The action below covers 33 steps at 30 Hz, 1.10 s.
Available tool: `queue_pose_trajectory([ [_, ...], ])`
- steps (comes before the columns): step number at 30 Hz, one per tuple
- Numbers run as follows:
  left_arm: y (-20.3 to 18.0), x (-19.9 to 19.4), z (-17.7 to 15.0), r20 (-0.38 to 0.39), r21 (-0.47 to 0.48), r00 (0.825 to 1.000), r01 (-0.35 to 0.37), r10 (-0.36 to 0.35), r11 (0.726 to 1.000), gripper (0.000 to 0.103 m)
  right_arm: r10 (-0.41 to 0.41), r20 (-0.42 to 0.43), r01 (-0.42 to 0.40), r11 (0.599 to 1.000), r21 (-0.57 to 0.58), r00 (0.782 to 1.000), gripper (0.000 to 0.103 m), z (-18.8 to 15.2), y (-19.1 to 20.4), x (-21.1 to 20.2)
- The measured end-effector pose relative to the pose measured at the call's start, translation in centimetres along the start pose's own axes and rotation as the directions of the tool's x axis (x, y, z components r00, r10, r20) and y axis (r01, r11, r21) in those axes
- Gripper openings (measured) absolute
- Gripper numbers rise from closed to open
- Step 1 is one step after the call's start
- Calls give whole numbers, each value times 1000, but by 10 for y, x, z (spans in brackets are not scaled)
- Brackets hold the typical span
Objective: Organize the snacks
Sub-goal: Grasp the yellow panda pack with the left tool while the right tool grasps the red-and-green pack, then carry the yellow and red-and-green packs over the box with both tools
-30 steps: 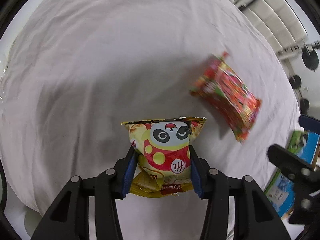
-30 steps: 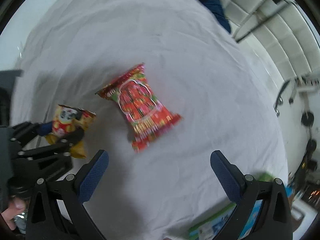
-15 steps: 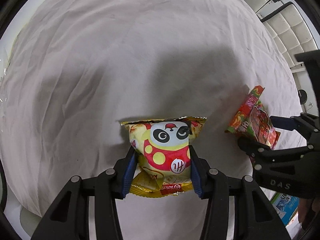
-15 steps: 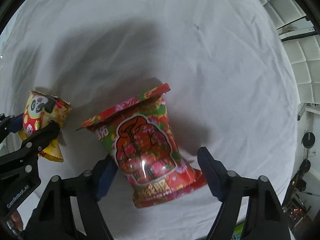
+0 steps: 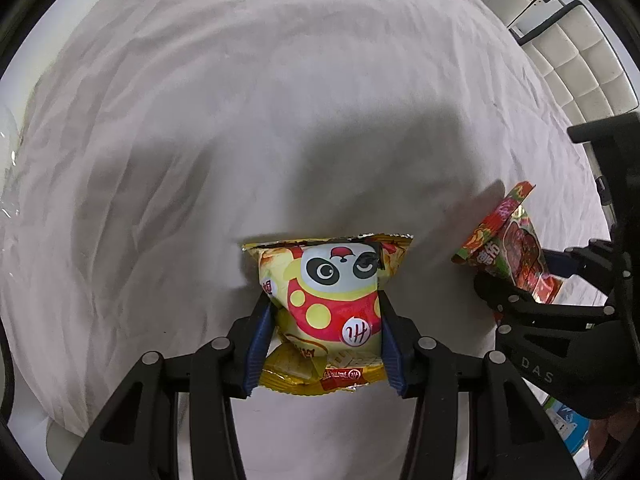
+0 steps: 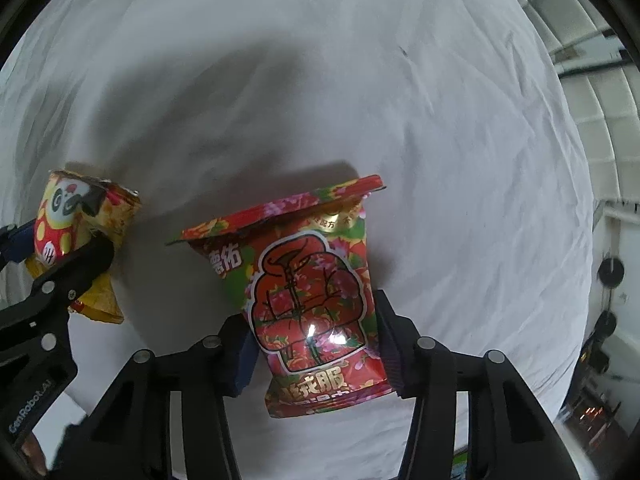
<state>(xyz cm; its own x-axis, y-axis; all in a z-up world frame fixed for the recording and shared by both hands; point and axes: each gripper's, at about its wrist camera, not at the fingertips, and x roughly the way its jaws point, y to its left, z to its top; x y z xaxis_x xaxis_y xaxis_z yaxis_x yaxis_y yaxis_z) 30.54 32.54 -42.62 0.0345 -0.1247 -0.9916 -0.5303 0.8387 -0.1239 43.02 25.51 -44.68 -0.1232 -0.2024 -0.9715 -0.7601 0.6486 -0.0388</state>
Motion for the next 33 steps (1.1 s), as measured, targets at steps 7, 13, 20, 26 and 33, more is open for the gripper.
queue_pose_trajectory([
  [7,-7,-26,-1,53,32,998,-21,20,999,45,18,24,-21,990,140,1000,48,-17,-22,-14],
  [13,-26,-62,-15,123,86,992,-21,11,996,45,41,115,-67,971,229,993,48,-57,-43,-52],
  [20,-55,-117,-48,210,192,976,16,-58,981,45,50,268,-136,939,314,962,47,-127,-61,-109],
  [26,-97,-167,-90,273,285,952,56,-137,957,45,26,373,-177,909,377,927,47,-209,-75,-145],
  [33,-158,-203,-141,309,412,925,78,-220,908,45,-32,445,-202,861,467,895,47,-328,-101,-173],
])
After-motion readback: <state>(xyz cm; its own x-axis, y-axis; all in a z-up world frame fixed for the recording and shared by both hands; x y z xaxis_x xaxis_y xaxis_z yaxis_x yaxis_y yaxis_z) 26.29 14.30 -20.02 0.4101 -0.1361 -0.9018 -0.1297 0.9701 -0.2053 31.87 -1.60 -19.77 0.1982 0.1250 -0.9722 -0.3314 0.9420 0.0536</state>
